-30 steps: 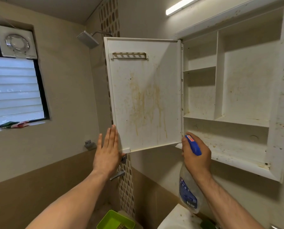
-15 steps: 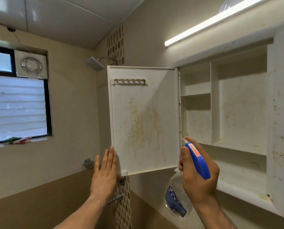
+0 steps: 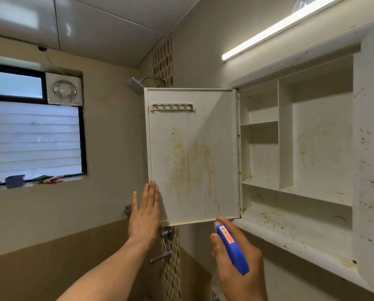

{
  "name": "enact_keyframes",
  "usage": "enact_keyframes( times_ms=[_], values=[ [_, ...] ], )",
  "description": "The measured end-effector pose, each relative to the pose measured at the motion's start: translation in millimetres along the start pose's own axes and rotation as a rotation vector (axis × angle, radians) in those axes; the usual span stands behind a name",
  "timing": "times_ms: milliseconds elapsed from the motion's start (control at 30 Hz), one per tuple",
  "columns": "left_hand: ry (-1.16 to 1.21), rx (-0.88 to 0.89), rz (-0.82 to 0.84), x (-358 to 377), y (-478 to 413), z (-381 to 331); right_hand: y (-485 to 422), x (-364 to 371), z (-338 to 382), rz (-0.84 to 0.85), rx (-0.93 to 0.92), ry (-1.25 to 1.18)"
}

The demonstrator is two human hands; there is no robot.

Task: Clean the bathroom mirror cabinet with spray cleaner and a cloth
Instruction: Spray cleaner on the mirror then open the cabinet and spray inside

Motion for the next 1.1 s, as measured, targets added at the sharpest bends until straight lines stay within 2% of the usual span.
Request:
enact_keyframes(
  times_ms=[133,300,500,800,1100],
  values=[
    [0.003,0.033,-0.032,0,-2,-4,-8,-21,-30,-0.070,0.167,-0.004],
    [0.054,0.192,-0.089,-2,-11,-23,-29,-50,-29,-0.218,0.158,0.025],
    [0.192,0.385,-0.234,-17,-33,-66,-36,-44,-39,-0.232,0.146,0.036],
    [0.444,0.635,-0.398,-42,-71,-161,-69,-26,-20,-0.339,0.041,0.207],
    [0.692,0.872,-0.501,-100,-88,-231,-122,-14,59,-0.471,-0.124,0.455]
  ],
)
Point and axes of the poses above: each hand's wrist, its own y-axis away from the middle knuckle, its own x-axis out of the palm, z = x × y, the point moved 7 cm from there along -y, towards the middle knuckle
